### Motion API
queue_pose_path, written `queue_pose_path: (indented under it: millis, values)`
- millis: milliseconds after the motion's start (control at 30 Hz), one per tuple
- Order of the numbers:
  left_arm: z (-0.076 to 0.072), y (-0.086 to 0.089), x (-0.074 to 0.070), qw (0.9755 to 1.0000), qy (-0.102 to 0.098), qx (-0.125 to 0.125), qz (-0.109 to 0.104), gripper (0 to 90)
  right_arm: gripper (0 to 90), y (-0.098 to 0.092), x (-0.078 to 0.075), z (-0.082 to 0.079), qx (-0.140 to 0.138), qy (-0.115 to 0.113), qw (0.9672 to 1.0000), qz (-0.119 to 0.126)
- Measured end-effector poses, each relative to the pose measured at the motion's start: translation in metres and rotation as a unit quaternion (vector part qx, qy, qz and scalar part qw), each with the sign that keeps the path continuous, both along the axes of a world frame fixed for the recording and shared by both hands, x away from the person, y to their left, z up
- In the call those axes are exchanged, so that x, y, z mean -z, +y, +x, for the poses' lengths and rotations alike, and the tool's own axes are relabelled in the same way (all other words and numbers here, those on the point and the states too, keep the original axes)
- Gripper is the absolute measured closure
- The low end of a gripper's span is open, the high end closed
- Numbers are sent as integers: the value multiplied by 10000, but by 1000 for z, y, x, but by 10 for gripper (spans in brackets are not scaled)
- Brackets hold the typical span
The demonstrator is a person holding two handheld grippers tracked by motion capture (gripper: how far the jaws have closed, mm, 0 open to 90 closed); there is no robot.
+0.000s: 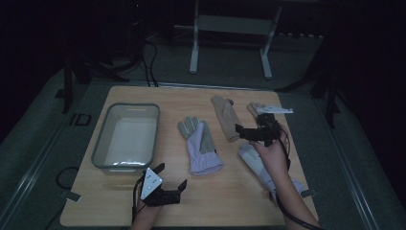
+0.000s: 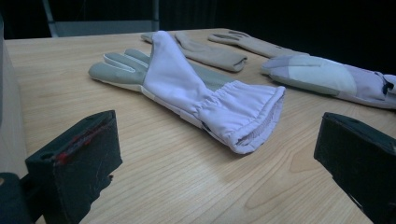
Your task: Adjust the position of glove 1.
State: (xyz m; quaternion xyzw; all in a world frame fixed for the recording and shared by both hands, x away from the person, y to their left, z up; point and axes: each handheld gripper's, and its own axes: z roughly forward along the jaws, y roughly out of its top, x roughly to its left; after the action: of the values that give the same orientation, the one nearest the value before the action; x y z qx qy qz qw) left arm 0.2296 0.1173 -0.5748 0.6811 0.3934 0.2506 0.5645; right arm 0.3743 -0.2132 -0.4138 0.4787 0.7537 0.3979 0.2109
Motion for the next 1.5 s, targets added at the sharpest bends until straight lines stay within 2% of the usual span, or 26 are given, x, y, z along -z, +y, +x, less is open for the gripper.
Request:
queue_pose_path:
  millis: [133, 167, 200, 267, 300, 400, 433, 467, 533, 633, 667, 700, 733, 833, 867, 900, 1000, 1033, 1100, 1200, 1300, 1367, 1433, 1467, 1500]
  values:
    - [0, 0, 0, 10000, 1, 11, 2, 8, 133, 21, 3, 7, -118, 51, 9999, 20]
    - [0, 0, 0, 10000, 2, 14, -5, 8, 129, 31, 6, 11, -177, 93, 9998, 66]
    - [0, 0, 0, 10000, 2, 14, -5, 8, 129, 31, 6, 11, -177, 93, 9998, 66]
    - [0, 0, 0, 10000, -4, 18, -19, 8, 125, 49, 11, 16, -284, 205, 9994, 20]
    - [0, 0, 0, 10000, -4, 18, -19, 8, 125, 49, 11, 16, -284, 205, 9994, 20]
    - [0, 0, 0, 10000, -8, 33, -3, 8, 125, 66, 18, 21, -387, 310, 9988, -37]
    - [0, 0, 0, 10000, -10, 38, -8, 8, 125, 77, 23, 24, -457, 331, 9984, -100]
    - [0, 0, 0, 10000, -10, 40, -15, 8, 125, 77, 23, 24, -457, 331, 9984, -100]
    - [0, 1, 0, 10000, -9, 42, -26, 8, 129, 92, 32, 30, -542, 441, 9975, -74]
    - [0, 1, 0, 10000, -11, 54, -37, 8, 137, 102, 40, 35, -549, 514, 9971, -83]
    - [0, 1, 0, 10000, -8, 62, -31, 8, 156, 110, 50, 40, -547, 619, 9966, -13]
    - [0, 1, 0, 10000, -4, 71, -24, 8, 156, 110, 50, 40, -547, 619, 9966, -13]
    - [0, 1, 0, 10000, -7, 74, -42, 8, 159, 119, 60, 44, -549, 700, 9960, -80]
    - [0, 1, 0, 10000, -5, 78, -44, 8, 159, 123, 66, 46, -548, 773, 9954, -117]
    - [0, 1, 0, 10000, -7, 81, -40, 8, 165, 131, 83, 52, -526, 960, 9935, -310]
    - [0, 1, 0, 10000, -5, 81, -37, 8, 165, 131, 83, 52, -526, 960, 9935, -310]
    - [0, 1, 0, 10000, 2, 91, -40, 8, 166, 137, 101, 57, -469, 1149, 9913, -438]
    - [1, 1, 0, 9999, 6, 100, -46, 8, 166, 137, 101, 57, -469, 1149, 9913, -438]
    - [1, 1, 0, 9999, 21, 102, -60, 8, 174, 141, 114, 57, -420, 1202, 9900, -610]
    - [1, 1, 0, 9999, 25, 101, -59, 8, 186, 143, 121, 58, -403, 1227, 9893, -678]
    - [1, 1, 0, 9999, 21, 102, -59, 8, 255, 144, 125, 56, -358, 1216, 9890, -756]
    - [1, 1, 0, 9999, 24, 100, -58, 8, 333, 145, 125, 55, -257, 1179, 9902, -696]
    - [1, 1, 0, 9999, 24, 95, -60, 8, 449, 146, 125, 53, -156, 1171, 9911, -621]
    - [1, 2, 0, 9999, 28, 94, -54, 8, 552, 148, 125, 51, -129, 1228, 9909, -532]
    - [1, 1, 0, 9999, 32, 91, -61, 8, 620, 149, 125, 49, -96, 1172, 9915, -550]
